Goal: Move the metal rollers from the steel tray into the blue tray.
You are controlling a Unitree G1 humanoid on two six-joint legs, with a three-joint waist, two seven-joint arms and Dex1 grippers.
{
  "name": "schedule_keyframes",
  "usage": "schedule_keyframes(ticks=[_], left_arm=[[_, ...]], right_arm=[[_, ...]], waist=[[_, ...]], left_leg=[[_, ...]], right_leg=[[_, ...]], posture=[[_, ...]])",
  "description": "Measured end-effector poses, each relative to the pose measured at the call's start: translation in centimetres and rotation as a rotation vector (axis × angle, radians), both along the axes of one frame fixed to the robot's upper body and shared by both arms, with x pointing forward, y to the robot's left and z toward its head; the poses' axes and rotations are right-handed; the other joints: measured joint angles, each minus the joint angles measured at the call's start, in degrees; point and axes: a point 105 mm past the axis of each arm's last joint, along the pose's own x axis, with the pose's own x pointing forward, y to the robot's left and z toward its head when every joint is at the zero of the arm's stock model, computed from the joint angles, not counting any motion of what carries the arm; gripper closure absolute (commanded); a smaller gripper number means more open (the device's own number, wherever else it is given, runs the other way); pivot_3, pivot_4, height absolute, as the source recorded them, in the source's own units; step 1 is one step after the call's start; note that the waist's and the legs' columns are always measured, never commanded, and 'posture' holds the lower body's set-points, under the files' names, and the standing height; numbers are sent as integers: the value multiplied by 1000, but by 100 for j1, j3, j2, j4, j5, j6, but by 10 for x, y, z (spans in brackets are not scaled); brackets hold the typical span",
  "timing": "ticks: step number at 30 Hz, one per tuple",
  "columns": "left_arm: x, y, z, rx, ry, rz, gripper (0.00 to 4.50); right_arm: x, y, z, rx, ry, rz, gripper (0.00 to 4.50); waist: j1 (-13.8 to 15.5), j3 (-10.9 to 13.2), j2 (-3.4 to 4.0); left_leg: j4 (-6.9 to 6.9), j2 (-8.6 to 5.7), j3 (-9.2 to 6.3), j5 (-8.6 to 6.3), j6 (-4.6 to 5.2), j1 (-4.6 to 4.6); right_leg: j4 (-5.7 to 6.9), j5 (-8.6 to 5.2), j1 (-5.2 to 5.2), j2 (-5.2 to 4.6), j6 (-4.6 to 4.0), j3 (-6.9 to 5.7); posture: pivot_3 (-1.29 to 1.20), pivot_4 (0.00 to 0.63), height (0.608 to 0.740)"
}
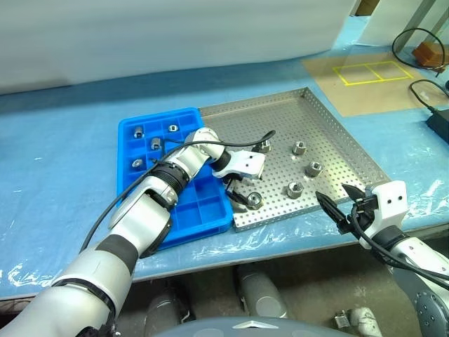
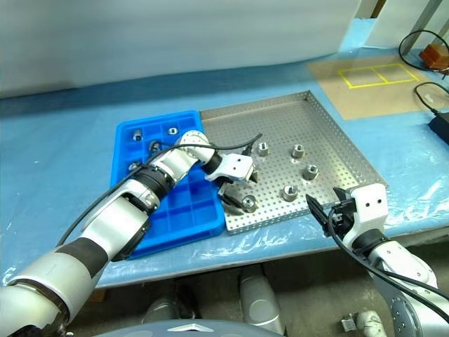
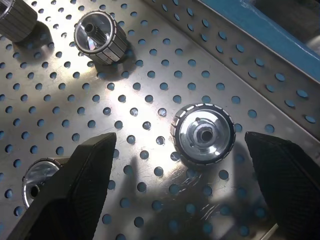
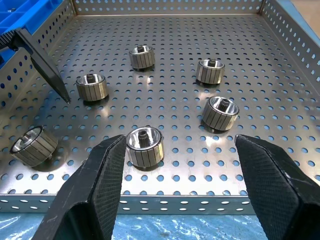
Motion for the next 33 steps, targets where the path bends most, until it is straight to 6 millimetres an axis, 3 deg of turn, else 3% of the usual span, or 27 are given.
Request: schedule_keyframes(ticks=[14, 19, 21, 25, 30, 33], left_arm=[[-9, 1, -25, 62, 22, -10, 115], [-8, 0, -25, 60, 20, -4, 1311], [-6, 0, -25, 53, 10, 13, 1311], [-10, 1, -27, 37, 40, 16, 2129], [-6, -1, -27, -15, 65, 97, 2129], [-5, 0, -23, -67, 116, 139, 2723]], right_arm=[[-2, -3, -4, -19, 17, -16, 920], [-2, -3, -4, -21, 15, -16, 893], [-1, -2, -3, -21, 12, -15, 893], [0, -2, -2, -21, 6, -13, 893], [1, -2, -1, -26, 3, -8, 893], [3, -2, 1, -31, -3, 3, 893]], waist=[[-259, 3, 3], [-308, 3, 6], [-319, 3, 6], [-321, 2, 6], [-317, 3, 14], [-320, 7, 18]], left_leg=[[0, -4, -7, -19, -5, 14], [0, -14, -17, -21, -2, 19], [0, -17, -17, -22, 0, 20], [-1, -17, -21, -23, 1, 21], [-3, -17, -23, -23, 1, 24], [-3, -17, -23, -23, 1, 21]], right_leg=[[-19, -16, 25, -3, 27, -8], [-31, -16, 41, -15, 27, -18], [-34, -16, 44, -17, 28, -17], [-36, -16, 45, -17, 27, -20], [-36, -18, 48, -18, 32, -25], [-35, -21, 46, -19, 35, -25]], posture=[[-719, 150, 740], [-713, 150, 740], [-713, 150, 740], [-703, 150, 740], [-672, 150, 740], [-658, 150, 740]])
